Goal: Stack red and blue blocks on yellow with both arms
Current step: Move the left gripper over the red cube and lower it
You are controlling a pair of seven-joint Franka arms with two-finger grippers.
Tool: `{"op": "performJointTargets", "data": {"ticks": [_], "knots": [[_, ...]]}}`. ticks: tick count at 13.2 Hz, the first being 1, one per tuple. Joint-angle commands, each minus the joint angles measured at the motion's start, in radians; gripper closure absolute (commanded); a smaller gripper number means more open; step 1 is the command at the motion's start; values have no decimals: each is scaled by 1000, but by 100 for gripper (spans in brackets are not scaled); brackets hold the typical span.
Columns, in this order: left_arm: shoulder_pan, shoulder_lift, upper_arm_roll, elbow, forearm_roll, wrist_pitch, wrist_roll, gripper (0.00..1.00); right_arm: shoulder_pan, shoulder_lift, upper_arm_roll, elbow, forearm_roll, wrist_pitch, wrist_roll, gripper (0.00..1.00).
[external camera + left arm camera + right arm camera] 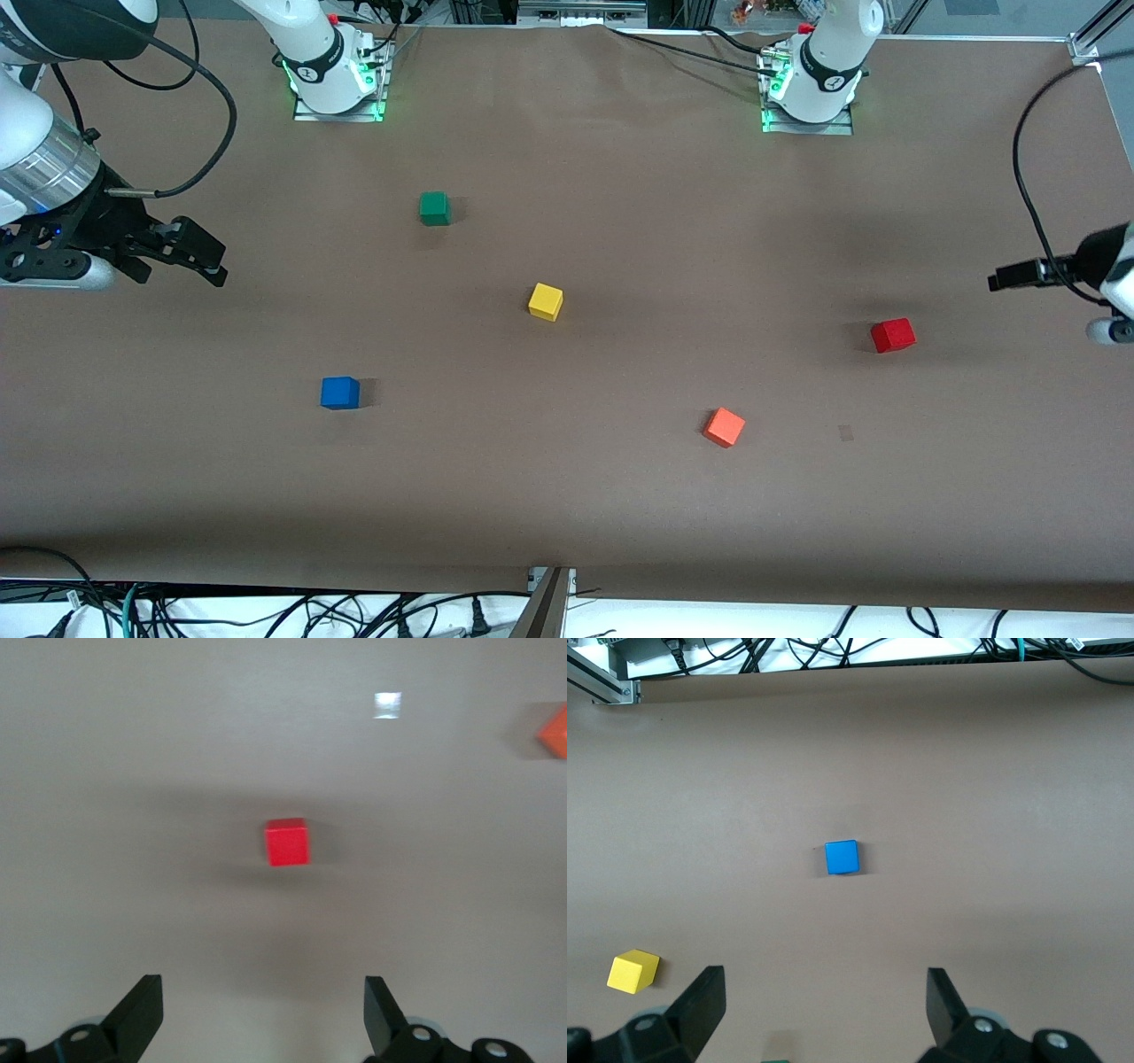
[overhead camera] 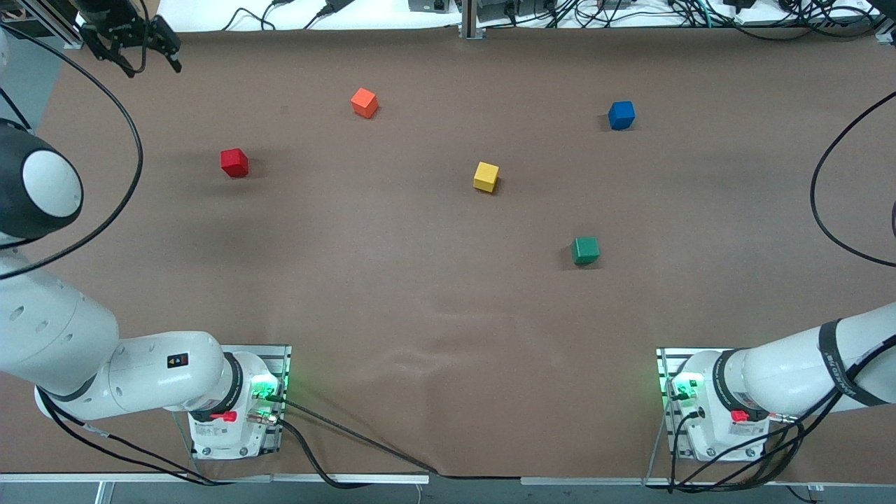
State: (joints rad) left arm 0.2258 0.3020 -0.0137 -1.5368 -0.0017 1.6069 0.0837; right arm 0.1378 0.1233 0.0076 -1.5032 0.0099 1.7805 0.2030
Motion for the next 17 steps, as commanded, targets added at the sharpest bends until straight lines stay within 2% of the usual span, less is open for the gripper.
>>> {"op": "performJointTargets", "data": {"ticks": [1,3,6,12,13,17], "knots": [[23,55,-5,-82,-4,130,38,0,2,3,-1,15,7,-4,-1,0],[23,29,-5,-211,-4,256,21,0,3,3,-1,15,7,-4,-2,0],[14,8,-17,-348,-4,400,-28,0,3,3,-1,15,7,-6,-2,0],[12,-11,-32,-672,-6,845,-33,0,-4,6,-3,15,5,-3,-4,0],[12,-6,-34,-690,-7,887,-41,0,-4,6,-3,15,5,-3,-4,0],[9,5,-64,-691,-17,898,-113,0,-4,6,-3,15,5,-3,-4,0]]}}
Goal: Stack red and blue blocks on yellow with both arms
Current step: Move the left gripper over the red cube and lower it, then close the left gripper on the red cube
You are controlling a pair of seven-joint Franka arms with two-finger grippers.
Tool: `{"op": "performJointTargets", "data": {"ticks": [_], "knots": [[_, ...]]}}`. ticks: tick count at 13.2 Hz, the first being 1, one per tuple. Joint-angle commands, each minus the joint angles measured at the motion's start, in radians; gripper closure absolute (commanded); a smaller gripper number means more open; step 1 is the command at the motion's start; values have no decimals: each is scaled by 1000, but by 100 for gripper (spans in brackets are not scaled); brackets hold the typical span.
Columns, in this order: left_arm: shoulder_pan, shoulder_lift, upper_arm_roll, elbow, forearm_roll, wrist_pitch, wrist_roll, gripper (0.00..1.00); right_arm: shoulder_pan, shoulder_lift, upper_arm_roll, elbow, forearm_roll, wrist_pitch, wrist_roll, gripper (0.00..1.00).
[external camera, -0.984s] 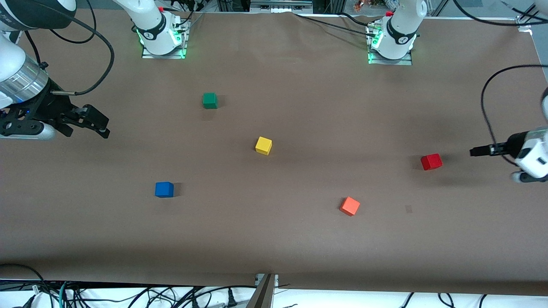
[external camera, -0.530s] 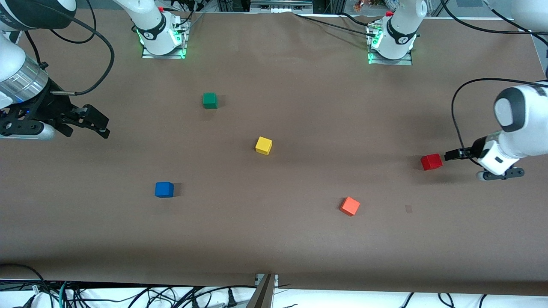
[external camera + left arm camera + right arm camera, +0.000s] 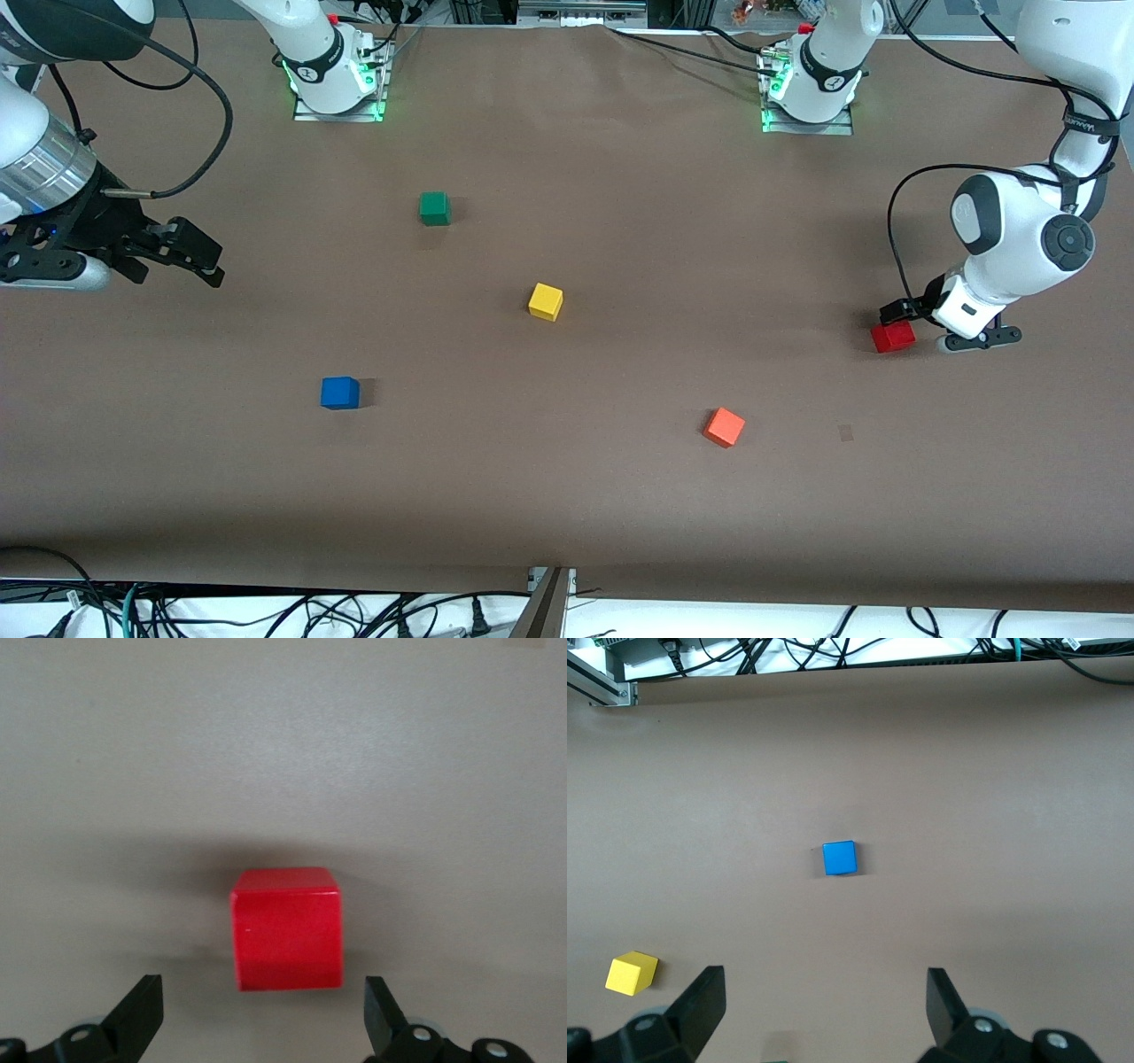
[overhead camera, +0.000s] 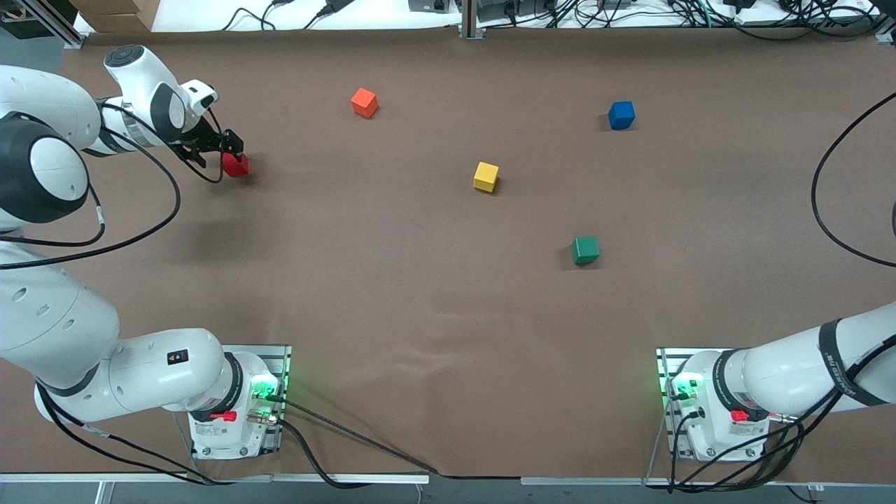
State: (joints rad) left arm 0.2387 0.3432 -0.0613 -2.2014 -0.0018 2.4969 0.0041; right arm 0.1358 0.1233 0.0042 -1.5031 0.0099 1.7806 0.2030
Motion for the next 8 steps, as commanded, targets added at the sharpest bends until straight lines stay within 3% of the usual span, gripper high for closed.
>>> {"op": "performJointTargets", "data": {"ticks": [1,8], "knots": [[-5,-33,-17,-29,-17,31,-38,0,-2,7,0,15,5,-3,-5,0],[-2,25,-18,-35,-15,105,-38,0,-4,6,0,15,5,-3,-4,0]]}}
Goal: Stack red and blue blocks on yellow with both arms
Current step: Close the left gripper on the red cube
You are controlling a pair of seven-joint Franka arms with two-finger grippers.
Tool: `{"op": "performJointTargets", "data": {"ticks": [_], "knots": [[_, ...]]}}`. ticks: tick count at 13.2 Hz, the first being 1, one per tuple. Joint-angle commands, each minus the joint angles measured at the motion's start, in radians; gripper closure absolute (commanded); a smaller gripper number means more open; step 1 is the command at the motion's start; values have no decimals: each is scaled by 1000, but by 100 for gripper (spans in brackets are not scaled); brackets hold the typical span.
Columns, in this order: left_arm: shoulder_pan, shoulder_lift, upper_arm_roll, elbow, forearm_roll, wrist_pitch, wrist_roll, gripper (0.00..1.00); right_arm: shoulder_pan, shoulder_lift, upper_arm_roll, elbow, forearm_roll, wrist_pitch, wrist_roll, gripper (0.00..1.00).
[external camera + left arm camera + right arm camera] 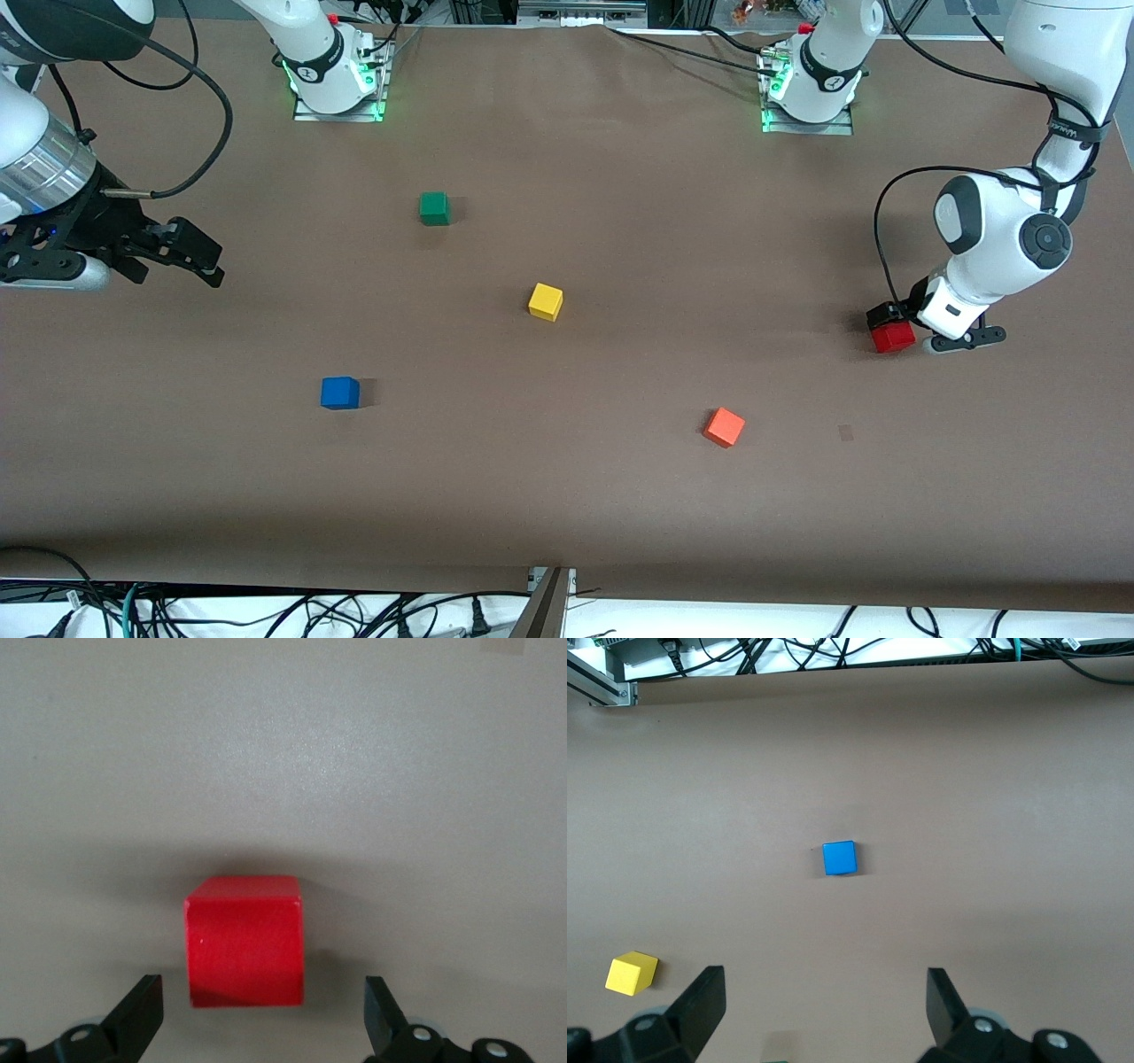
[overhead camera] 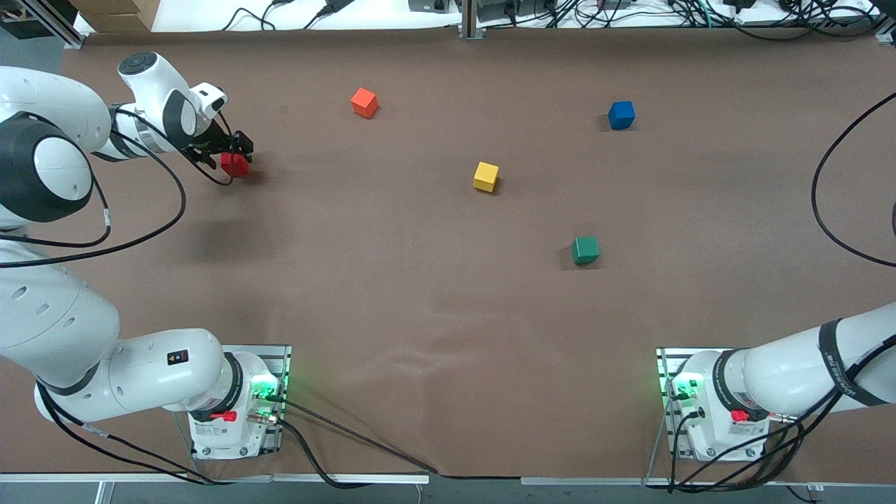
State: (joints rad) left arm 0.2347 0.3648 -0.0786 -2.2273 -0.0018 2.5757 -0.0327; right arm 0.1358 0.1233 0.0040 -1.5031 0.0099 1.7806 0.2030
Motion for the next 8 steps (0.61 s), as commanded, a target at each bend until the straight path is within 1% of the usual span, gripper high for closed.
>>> {"op": "performJointTargets", "data": {"ticks": [1,2,3,4,5,6,7,8], "knots": [[1,3,-1,-9,-10,26,-1,0,-5,6,1,15,7,-3,-4,0],[1,3,-1,-9,-6,26,-1,3,-5,7,-1,15,5,-3,-5,0],[1,3,-1,-9,-6,26,-1,9,-7,7,-2,15,5,-3,-5,0],[1,5,-1,-9,-4,26,1,24,-7,6,-2,15,5,-3,-5,0],[1,9,-1,-9,-4,26,1,36,-7,6,-2,15,5,-3,-5,0],[1,13,-1,-9,-4,26,1,51,-7,7,-2,15,5,-3,-5,0],[1,13,0,-8,-4,26,2,64,-7,7,-2,15,5,-3,-7,0],[5,19,0,-6,-4,27,10,74,-7,7,-2,15,5,-3,-7,0]]}}
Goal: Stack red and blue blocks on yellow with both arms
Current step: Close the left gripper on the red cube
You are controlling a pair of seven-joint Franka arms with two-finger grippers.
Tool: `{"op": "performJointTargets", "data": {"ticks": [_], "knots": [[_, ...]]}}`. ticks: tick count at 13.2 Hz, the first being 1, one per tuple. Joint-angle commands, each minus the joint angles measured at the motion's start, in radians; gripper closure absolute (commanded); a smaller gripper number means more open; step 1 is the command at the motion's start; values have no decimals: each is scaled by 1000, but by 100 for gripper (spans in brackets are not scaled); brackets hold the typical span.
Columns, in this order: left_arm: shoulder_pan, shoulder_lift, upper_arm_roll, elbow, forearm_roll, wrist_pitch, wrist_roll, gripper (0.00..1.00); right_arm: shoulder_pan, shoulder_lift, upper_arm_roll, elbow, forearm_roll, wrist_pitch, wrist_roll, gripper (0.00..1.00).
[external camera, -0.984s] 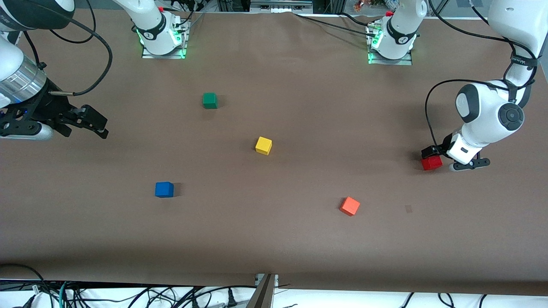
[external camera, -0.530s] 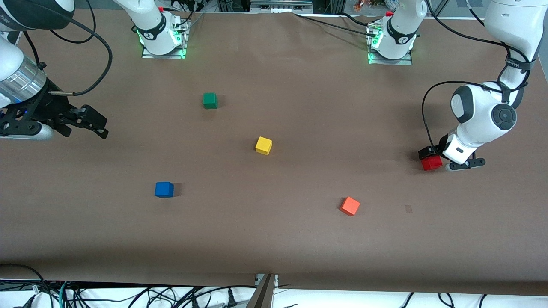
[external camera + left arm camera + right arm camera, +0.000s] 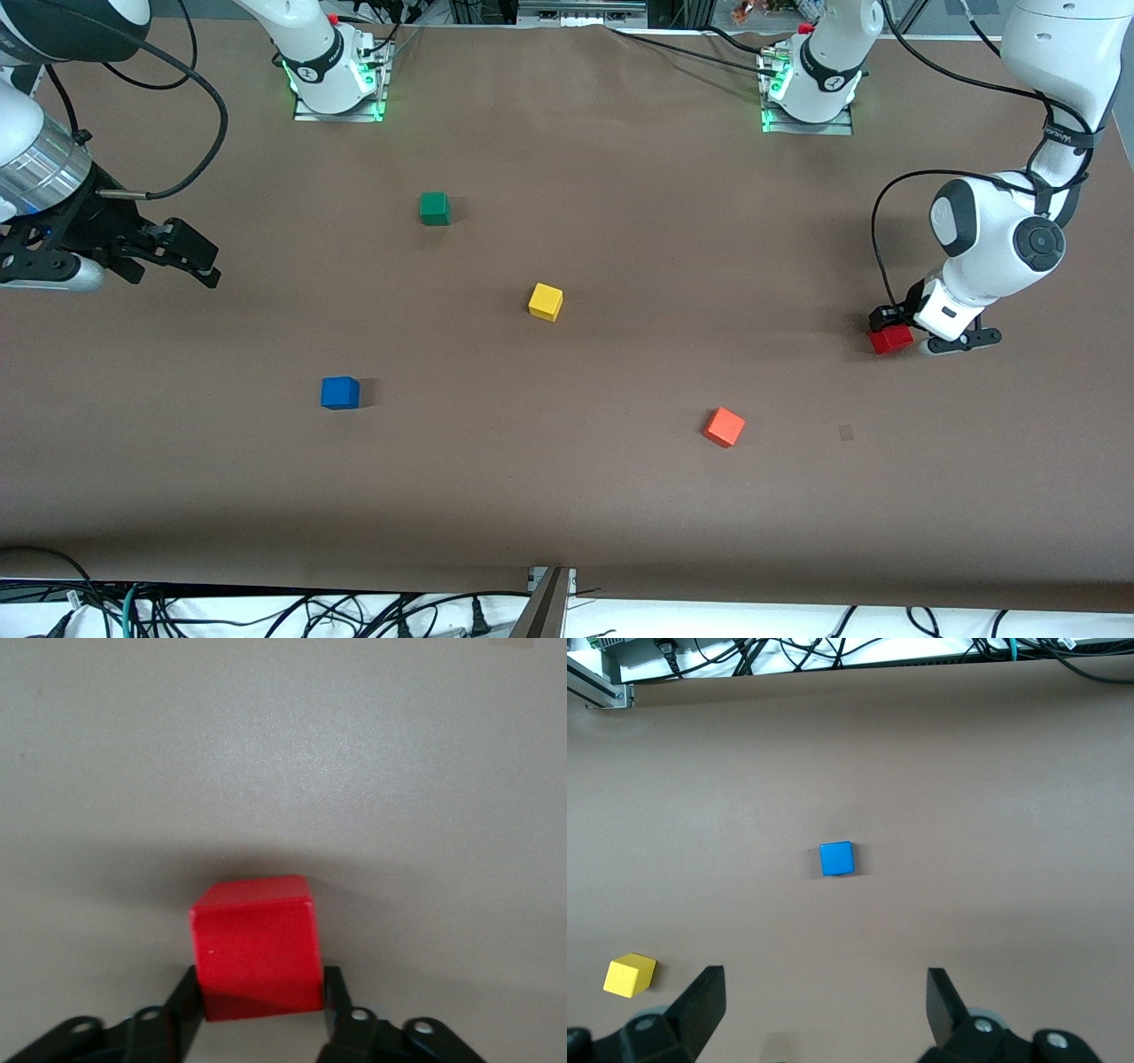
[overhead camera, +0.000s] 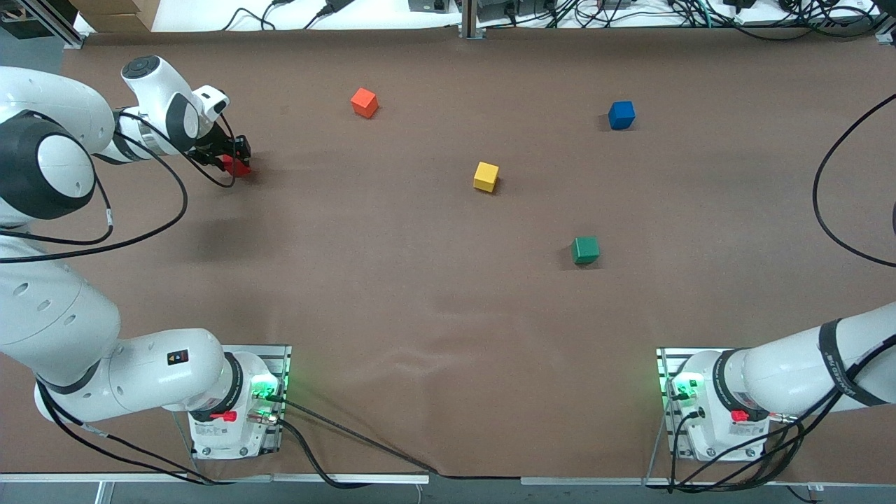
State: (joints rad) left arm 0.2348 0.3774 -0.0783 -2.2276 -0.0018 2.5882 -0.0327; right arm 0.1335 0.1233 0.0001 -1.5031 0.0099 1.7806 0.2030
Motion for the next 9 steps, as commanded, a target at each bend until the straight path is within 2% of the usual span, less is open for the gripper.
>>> {"op": "performJointTargets", "data": {"ticks": [1,2,5,7,9], "knots": [[8,9,0,-4,-4,15,10,89,-3,7,1,15,5,-3,-5,0],[9,9,-1,-1,-4,15,10,100,-3,7,1,15,5,-3,-5,0],[-20,-53,-17,26,-4,-35,0,100,-3,7,1,15,5,-3,-5,0],[-45,-67,-63,107,-4,-139,-1,100,-3,7,1,15,5,-3,-5,0],[-66,-67,-147,222,-4,-290,-38,100,-3,7,1,15,5,0,-7,0]]}}
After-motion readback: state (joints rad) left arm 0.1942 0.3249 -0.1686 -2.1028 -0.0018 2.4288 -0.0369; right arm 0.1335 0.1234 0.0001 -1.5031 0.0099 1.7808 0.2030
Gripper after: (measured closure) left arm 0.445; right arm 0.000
